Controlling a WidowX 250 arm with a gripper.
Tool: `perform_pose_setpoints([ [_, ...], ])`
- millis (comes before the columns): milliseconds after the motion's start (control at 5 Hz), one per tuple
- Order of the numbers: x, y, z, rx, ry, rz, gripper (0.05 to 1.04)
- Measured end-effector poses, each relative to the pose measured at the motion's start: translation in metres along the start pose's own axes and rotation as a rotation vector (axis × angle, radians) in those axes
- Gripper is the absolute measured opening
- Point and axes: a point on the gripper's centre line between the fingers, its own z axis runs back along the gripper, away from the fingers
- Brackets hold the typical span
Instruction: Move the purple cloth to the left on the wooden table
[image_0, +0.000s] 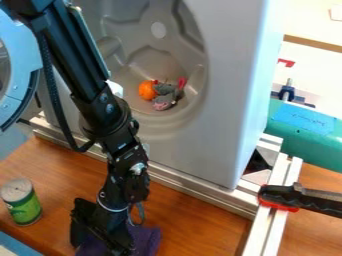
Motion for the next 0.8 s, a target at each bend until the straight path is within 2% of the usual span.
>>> perform_pose_setpoints([
  [200,0.004,0.005,0.000,-0.020,-0.007,0.016,1.001],
  [400,0.002,0.004,0.030,-0.074,-0.095,0.015,1.001],
  [600,-0.004,0.018,0.080,-0.064,-0.179,0.030,1.001],
  [800,-0.014,0.020,0.125,-0.112,-0.260,0.003,1.001],
])
